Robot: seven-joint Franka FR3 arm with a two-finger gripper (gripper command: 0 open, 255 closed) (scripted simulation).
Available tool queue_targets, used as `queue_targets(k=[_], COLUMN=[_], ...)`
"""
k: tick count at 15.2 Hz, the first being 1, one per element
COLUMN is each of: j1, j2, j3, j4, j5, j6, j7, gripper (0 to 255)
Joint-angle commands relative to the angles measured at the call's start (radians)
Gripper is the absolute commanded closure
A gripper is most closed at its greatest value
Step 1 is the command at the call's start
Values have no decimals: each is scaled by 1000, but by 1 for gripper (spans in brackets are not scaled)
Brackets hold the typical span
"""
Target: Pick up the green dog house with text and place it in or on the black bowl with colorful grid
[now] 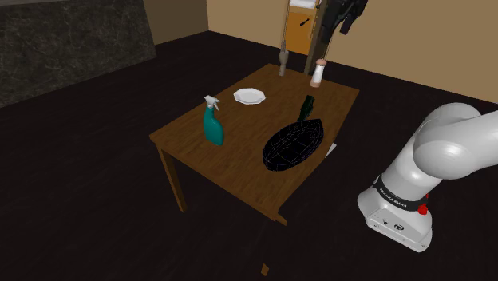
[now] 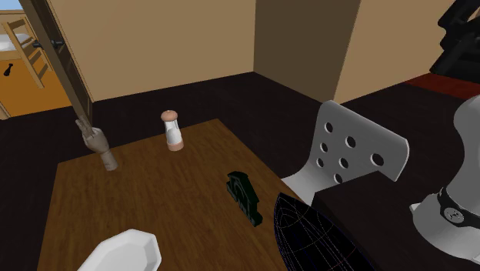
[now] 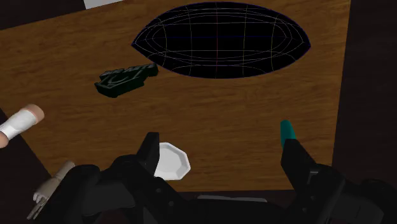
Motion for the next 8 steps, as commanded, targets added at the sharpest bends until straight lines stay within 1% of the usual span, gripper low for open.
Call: queue_targets(k=[1,8], j1=[0,-92], j2=[0,190], j3=[0,-21], j4=[0,-16], j5=[0,-5], j6=[0,172], j7=[0,150], gripper=[0,0])
